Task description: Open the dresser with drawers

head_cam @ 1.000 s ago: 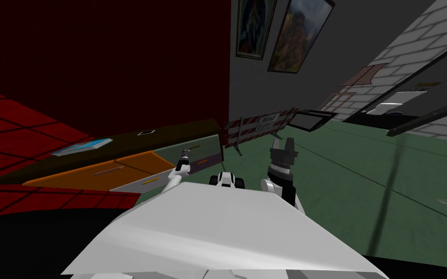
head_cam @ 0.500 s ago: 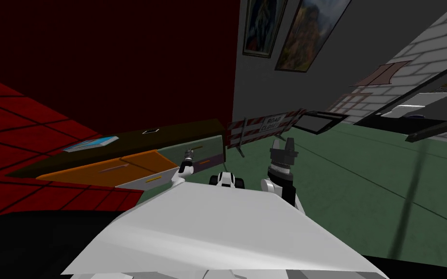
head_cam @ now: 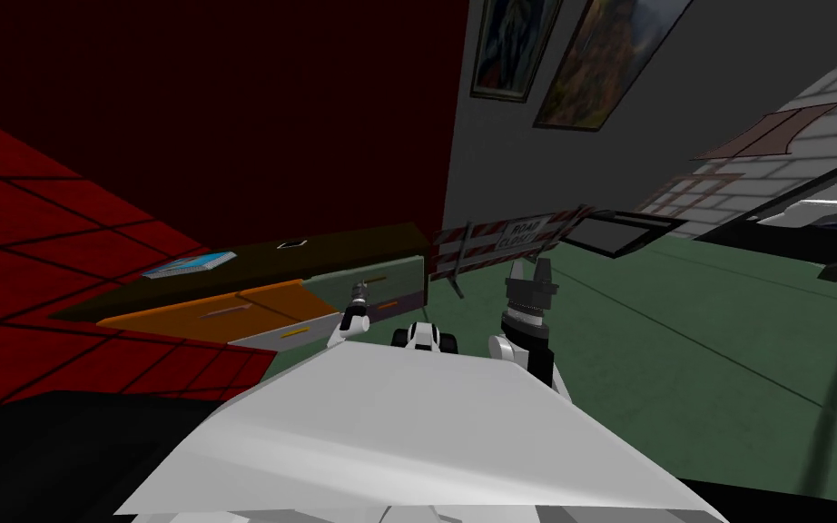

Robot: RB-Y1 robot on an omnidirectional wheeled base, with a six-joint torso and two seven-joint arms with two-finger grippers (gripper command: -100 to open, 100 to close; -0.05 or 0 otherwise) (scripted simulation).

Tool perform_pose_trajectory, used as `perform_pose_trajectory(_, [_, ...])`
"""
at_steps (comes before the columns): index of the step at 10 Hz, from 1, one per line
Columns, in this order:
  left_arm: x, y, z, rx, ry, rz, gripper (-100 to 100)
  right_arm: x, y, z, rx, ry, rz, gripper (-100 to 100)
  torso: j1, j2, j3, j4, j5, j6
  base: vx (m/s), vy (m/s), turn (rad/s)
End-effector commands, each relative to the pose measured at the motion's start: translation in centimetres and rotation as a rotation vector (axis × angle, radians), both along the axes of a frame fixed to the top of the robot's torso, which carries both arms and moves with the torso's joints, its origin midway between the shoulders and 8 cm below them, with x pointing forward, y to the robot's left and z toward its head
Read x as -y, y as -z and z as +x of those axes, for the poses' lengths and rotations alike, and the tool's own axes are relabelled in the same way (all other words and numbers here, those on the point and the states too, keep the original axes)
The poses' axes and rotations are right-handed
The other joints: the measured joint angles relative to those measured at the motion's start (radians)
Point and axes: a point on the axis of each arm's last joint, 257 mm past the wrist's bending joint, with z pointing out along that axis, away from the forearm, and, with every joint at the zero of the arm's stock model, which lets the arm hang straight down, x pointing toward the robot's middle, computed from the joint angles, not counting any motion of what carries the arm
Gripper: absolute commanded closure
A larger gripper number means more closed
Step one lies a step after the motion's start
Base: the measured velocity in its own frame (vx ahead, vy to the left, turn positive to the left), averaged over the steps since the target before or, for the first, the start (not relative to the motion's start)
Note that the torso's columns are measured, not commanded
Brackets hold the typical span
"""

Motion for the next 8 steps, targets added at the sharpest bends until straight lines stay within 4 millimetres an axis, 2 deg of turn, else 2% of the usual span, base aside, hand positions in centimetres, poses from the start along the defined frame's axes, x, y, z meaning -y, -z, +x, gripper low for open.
perform_pose_trajectory(1, [1.3, -1.0, -0.2, 0.013, 0.003, -0.012, 100, 0.0, 0.0, 0.0, 0.0, 0.0, 0.0, 0, -0.001, 0.002, 0.001, 0.002, -0.002, 0.0, 0.028, 0.018, -0.001])
perform_pose_trajectory(2, [2.7, 0.2, -1.5, -0.027, -0.001, -0.014, 100, 0.0, 0.0, 0.0, 0.0, 0.0, 0.0, 0, -0.005, 0.006, 0.003, 0.005, -0.005, 0.0, 0.07, 0.056, 0.118])
perform_pose_trajectory(3, [2.9, -1.6, -1.1, 0.01, -0.003, -0.015, 100, 0.0, 0.0, 0.0, 0.0, 0.0, 0.0, 0, -0.004, 0.007, 0.003, 0.005, -0.005, -0.002, 0.059, 0.056, 0.086])
perform_pose_trajectory(4, [2.9, -2.4, -1.0, 0.027, -0.002, -0.01, 100, 0.0, 0.0, 0.0, 0.0, 0.0, 0.0, 0, -0.003, 0.009, 0.004, 0.008, -0.007, -0.003, 0.02, 0.024, 0.002])
perform_pose_trajectory(5, [2.9, -1.7, -1.0, 0.013, -0.001, -0.009, 100, 0.0, 0.0, 0.0, 0.0, 0.0, 0.0, 0, -0.006, 0.013, 0.006, 0.01, -0.009, -0.003, 0.01, 0.008, -0.005])
perform_pose_trajectory(8, [3.5, -2.5, -1.0, 0.027, 0.01, -0.01, 100, 0.0, 0.0, 0.0, 0.001, 0.0, 0.0, 0, -0.012, 0.019, 0.01, 0.012, -0.01, 0.0, -0.141, -0.061, -0.005])
